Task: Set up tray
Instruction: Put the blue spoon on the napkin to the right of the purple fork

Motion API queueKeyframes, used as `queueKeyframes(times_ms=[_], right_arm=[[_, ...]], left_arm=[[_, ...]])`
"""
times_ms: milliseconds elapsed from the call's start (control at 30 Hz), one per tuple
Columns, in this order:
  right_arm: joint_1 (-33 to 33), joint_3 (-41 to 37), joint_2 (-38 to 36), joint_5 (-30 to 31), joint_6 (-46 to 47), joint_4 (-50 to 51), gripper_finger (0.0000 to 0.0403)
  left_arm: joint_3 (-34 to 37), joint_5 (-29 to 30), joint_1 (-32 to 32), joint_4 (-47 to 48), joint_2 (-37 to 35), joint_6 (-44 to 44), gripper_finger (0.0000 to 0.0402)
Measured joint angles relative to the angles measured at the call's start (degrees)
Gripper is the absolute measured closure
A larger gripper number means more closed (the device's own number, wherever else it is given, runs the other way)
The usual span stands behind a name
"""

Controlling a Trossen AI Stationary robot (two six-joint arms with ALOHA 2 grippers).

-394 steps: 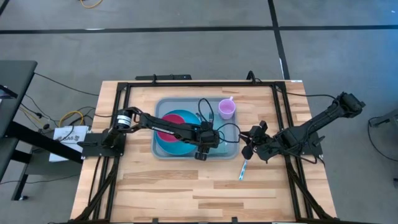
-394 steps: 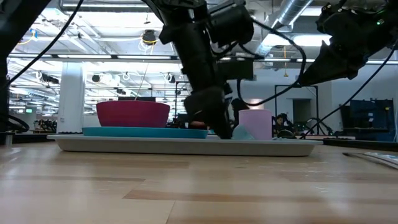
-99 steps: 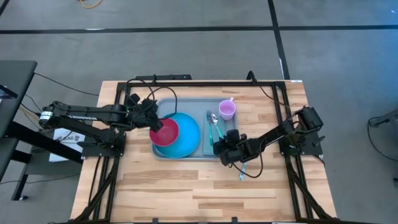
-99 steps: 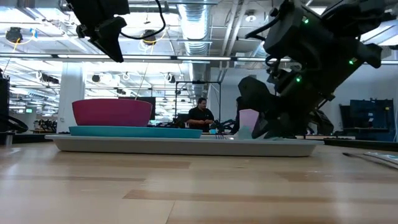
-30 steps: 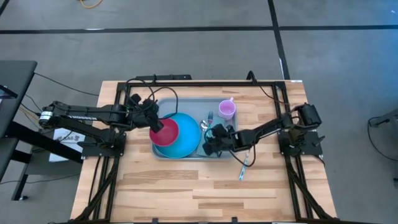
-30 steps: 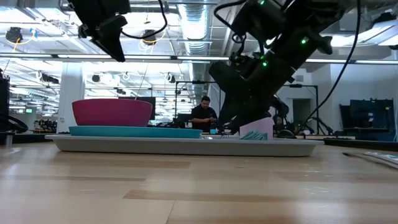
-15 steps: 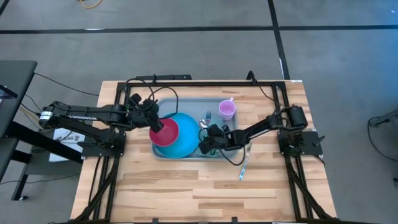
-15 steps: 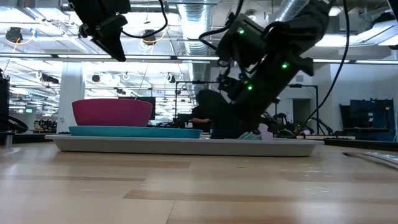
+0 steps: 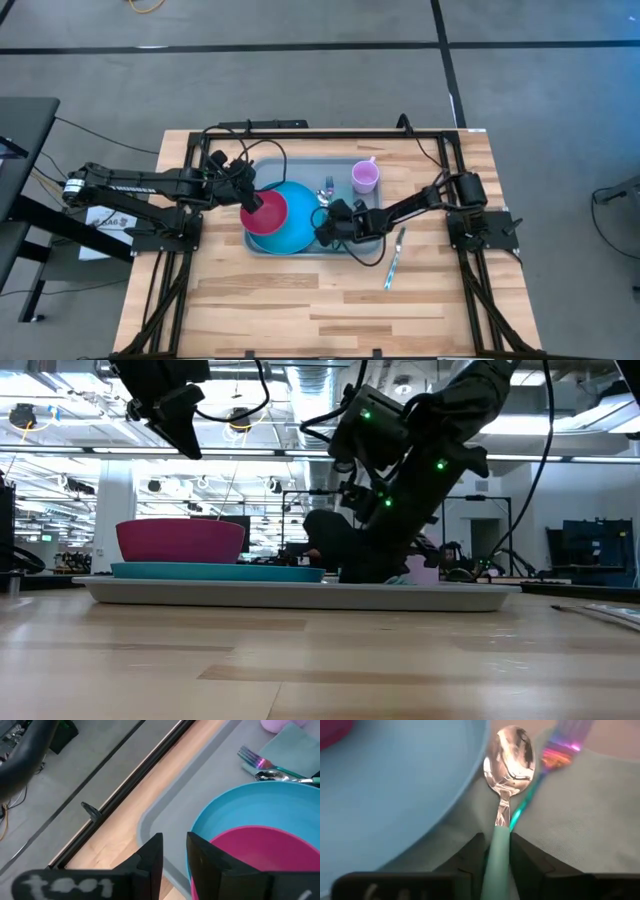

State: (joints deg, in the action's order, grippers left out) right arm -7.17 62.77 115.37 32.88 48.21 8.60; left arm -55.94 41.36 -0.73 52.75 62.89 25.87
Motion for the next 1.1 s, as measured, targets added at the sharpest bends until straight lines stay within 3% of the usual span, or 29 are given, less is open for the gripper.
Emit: queueKeyframes(times_ms=[200,500,633,767,933,1100], right_arm=[[-0.50,0.16,-0.22,0.10,4.47,2.96,0.0363],[-1.11,2.60,-0.66,-0.91,9.37,6.47,0.0338],[-1.65,3.90,-0.66,-0.60,12.89,10.84,0.0350],[-2.60,4.42,-0.68,0.82,15.59,12.99,0.0367],[-3.33,4.89,-0.74,1.55,20.84,13.86,0.0352],[-4.36,4.94,-2.32,5.98,21.94,15.30,0.0351]], left_arm=[[0.00,-0.02,0.00,0.02,0.00,0.00,0.0325],[0.00,-0.01,0.00,0.00,0.00,0.07,0.0325],[0.00,-0.03,0.01,0.02,0.00,0.11,0.0324],[0.00,-0.02,0.01,0.00,0.00,0.17,0.0324],[0.00,-0.02,0.00,-0.04,0.00,0.35,0.0325],[0.00,-0.02,0.00,-0.18,0.00,0.35,0.0325]])
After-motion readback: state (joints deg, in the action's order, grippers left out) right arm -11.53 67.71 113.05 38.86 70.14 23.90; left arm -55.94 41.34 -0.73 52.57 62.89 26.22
